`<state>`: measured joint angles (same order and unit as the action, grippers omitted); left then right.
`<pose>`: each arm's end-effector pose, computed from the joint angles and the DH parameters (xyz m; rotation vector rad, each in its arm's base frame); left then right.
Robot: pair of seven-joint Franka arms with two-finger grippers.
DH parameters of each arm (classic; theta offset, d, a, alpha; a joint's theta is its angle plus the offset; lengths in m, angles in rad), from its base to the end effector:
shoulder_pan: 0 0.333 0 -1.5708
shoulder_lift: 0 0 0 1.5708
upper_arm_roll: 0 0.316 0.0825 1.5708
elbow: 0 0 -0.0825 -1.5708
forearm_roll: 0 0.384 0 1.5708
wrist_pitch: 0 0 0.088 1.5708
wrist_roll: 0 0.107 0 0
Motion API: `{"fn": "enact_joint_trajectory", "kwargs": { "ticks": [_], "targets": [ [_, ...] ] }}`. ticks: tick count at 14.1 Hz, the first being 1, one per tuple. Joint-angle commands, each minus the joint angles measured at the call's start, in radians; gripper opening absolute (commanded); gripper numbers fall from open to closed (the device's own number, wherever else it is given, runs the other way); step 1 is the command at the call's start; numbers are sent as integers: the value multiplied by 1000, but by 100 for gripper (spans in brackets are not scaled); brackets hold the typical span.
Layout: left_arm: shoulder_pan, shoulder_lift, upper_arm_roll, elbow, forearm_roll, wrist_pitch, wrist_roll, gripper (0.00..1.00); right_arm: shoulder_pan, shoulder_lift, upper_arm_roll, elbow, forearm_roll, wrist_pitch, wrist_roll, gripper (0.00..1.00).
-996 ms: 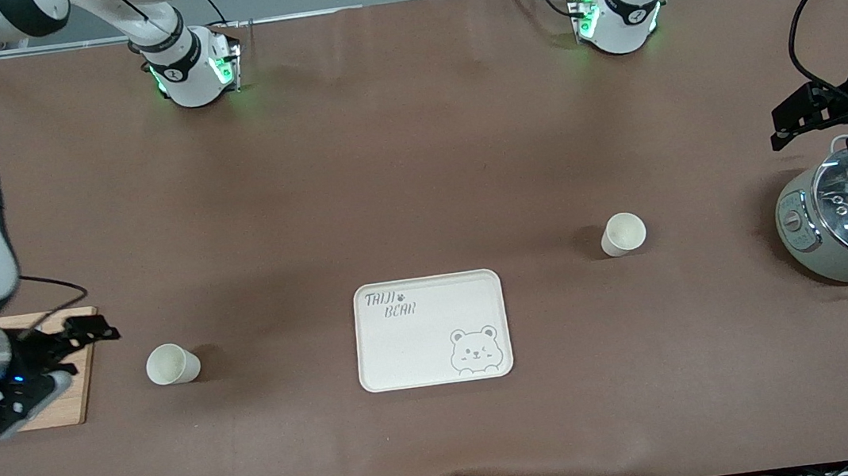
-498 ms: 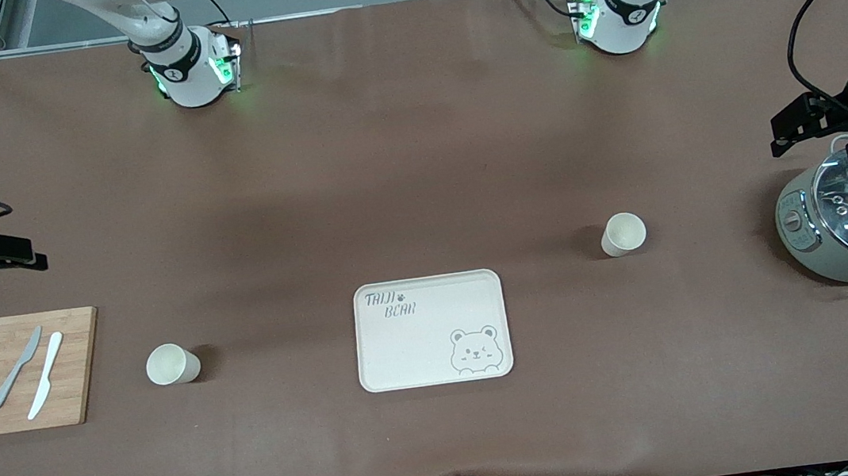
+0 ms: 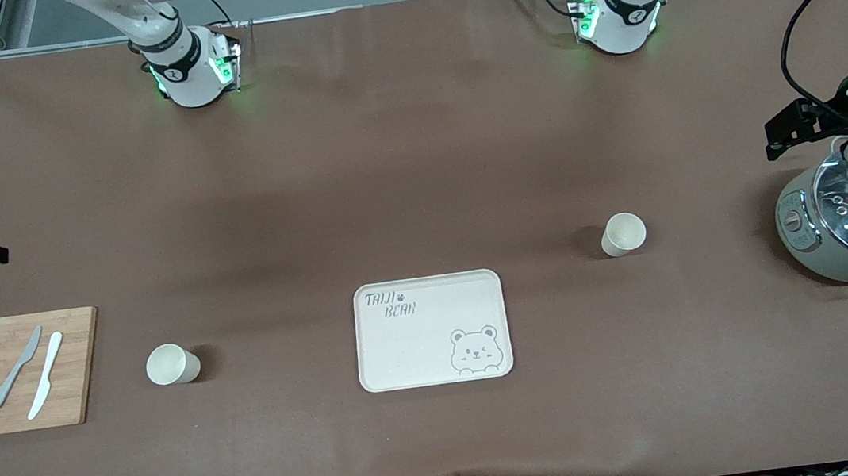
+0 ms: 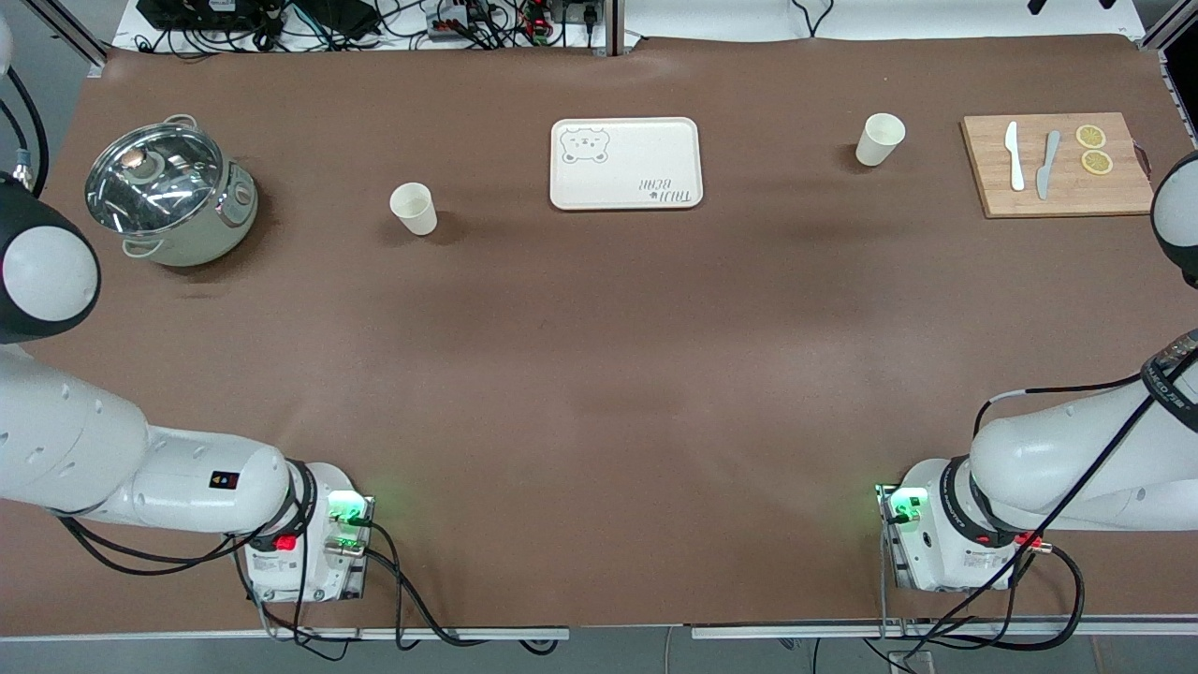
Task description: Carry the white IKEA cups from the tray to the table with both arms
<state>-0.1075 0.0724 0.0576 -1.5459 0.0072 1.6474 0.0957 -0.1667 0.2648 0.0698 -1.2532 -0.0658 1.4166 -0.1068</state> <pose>0.5829 -0.0296 0.6021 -3.1209 0.2286 -0.0453 0.6137 -0.0740 0.6041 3.1007 0.0024 -0.1631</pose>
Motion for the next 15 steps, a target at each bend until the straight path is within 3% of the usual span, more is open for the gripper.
{"fn": "enact_joint_trajectory", "kwargs": {
  "ticks": [1,4,13,15],
  "targets": [
    [-4,-8,-9,-7,22,11,-20,100,-43,-19,15,-6,-14,5,45,100],
    [-6,-8,-10,-5,22,11,-22,100,-37,-16,16,-6,66,22,202,100],
    [-1,0,-10,-3,24,15,-24,100,-25,-16,19,-6,78,51,205,100],
    [0,0,-10,-3,24,15,-24,100,24,-16,1,-6,83,61,206,100]
  ]
}}
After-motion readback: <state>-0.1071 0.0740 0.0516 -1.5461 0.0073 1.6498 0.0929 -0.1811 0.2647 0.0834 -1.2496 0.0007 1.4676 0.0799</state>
